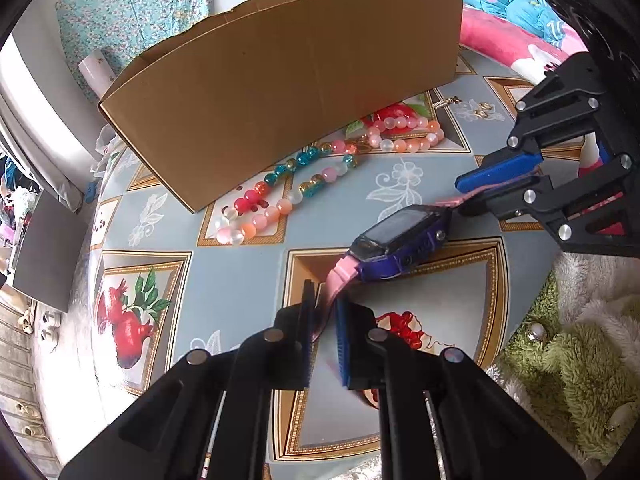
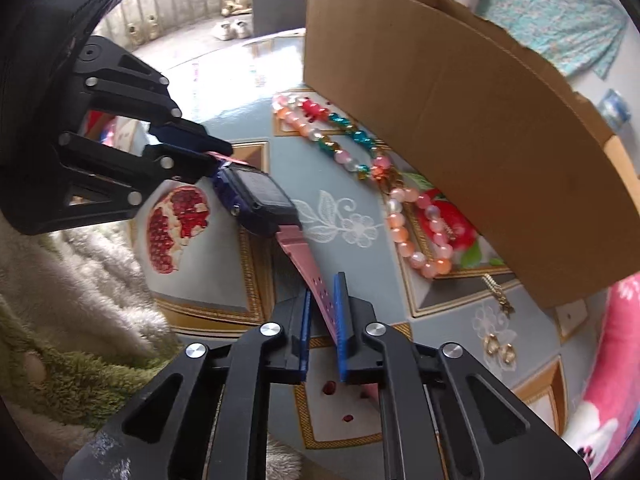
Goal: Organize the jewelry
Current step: 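Lift the smartwatch with the right gripper and carry it over the box, then lower the smartwatch into the box and open the right gripper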
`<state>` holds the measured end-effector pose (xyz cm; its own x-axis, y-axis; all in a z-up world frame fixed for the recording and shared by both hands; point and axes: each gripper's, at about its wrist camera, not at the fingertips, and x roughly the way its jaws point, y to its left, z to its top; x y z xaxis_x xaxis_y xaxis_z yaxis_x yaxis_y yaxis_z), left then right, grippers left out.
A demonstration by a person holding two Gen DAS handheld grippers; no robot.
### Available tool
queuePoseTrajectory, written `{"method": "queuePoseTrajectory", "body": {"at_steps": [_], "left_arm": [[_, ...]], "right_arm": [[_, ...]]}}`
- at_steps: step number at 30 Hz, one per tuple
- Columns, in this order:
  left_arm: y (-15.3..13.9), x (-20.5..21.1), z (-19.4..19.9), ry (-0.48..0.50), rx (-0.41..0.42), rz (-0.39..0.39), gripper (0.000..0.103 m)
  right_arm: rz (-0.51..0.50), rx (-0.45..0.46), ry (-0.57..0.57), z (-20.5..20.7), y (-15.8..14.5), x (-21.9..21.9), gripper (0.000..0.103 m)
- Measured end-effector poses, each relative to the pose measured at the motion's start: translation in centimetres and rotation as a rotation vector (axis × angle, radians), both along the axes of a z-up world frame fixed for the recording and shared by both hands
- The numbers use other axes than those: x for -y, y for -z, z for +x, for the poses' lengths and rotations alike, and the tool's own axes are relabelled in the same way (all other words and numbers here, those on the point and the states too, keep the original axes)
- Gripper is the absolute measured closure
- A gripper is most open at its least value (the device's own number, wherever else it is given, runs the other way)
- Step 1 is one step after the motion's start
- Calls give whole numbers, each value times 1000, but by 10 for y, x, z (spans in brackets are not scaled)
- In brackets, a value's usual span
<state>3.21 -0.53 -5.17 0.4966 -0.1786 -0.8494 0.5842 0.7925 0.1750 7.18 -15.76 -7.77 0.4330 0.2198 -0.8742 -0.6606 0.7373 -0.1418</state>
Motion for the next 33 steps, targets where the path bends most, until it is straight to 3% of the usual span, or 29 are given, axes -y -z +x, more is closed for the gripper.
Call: {"method": "queuePoseTrajectory", "body": {"at_steps": [5,9,17,24,27,30,33], "left_arm": [[-6,2,-8,-22,41,-39,95],[-29,-1,-13,-35,104,-70,98],[-112,-7,-13,-70,334,-130,99],[-185,-8,36,-68,488,-206,99],[-202,-6,78,-74,455,-219,99],[-199,-4,137,-91,308,-245,99],[-178,4,186,-97,160,-218,99]], "right_arm": [[5,73,99,-10,-1,-4,101],[23,128,147,-20,-17,-8,102],[52,388,120,-25,-95,-11,102],[34,598,73,20,-163,-8,102],[69,530,50,66,-176,-2,102],[103,368,26,120,-179,7,102],[124,198,2,164,-168,11,102]]}}
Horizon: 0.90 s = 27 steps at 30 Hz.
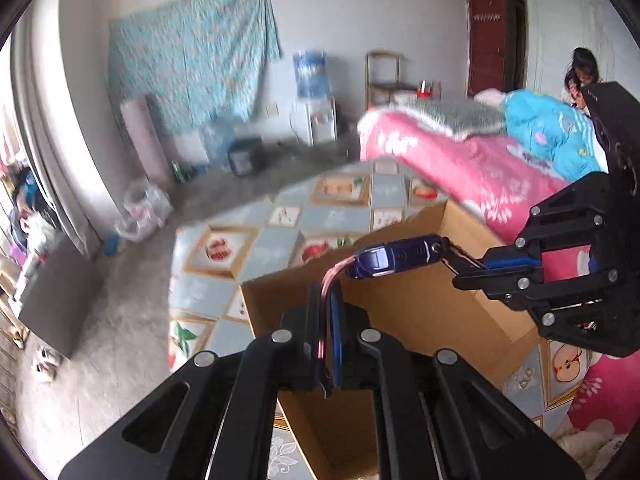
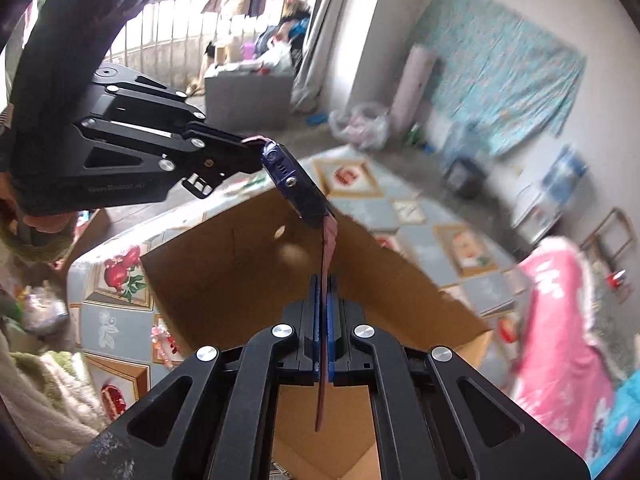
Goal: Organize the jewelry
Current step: 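Lower the smartwatch into the box and open the right gripper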
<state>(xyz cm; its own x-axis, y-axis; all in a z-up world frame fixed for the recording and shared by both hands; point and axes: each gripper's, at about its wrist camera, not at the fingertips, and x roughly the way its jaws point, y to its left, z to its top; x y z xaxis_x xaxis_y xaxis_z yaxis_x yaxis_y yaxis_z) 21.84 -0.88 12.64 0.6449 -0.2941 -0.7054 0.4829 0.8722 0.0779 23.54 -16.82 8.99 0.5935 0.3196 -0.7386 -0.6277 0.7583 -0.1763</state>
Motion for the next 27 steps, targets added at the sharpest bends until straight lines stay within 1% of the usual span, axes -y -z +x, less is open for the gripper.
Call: {"method": "queuePoseTrajectory", "body": {"at_steps": [4,6,7,9,10,11,12,13,14,15,17,18,19,20,21,22,23,24,25,27], "left_arm": [[42,3,55,8,-235,5,99],[60,5,71,15,-331,11,98],[69,7,78,12,-373,22,97],[82,12,86,23,-432,47,93],[86,14,89,16,-445,62,90],[89,15,90,6,-452,79,82],[88,14,91,5,-447,74,77],[86,13,91,4,-436,60,74],[84,11,91,6,-425,49,69],[82,10,91,7,-413,40,66],[75,3,87,-16,-370,33,66],[71,-2,84,-25,-352,25,65],[67,-6,83,-33,-338,11,65],[62,-12,79,-46,-321,-10,65],[56,-21,73,-60,-297,-27,62],[51,-27,67,-74,-273,-38,60],[47,-34,60,-91,-243,-50,54],[43,-40,52,-106,-214,-60,48],[40,-47,42,-128,-182,-70,45],[40,-59,24,-171,-134,-101,37]], "right_arm": [[26,-274,-2,57,35,10,102],[41,-412,0,79,58,13,102],[54,-496,6,92,70,17,102],[62,-627,6,105,94,19,102],[67,-665,10,112,101,20,101],[79,-712,5,118,109,21,99],[84,-743,10,122,117,23,98],[78,-751,25,125,123,24,96],[56,-748,42,127,128,25,96],[43,-746,53,128,132,25,96],[18,-732,88,129,137,28,96],[-6,-709,104,128,138,28,91],[-18,-683,124,127,136,30,81],[-22,-657,142,124,132,32,75],[-39,-612,155,120,126,32,66],[-49,-575,152,117,121,31,62],[-54,-545,133,110,115,27,58],[-50,-529,103,103,111,21,48],[-48,-519,77,97,108,14,41],[-59,-512,26,86,109,-5,39]]}}
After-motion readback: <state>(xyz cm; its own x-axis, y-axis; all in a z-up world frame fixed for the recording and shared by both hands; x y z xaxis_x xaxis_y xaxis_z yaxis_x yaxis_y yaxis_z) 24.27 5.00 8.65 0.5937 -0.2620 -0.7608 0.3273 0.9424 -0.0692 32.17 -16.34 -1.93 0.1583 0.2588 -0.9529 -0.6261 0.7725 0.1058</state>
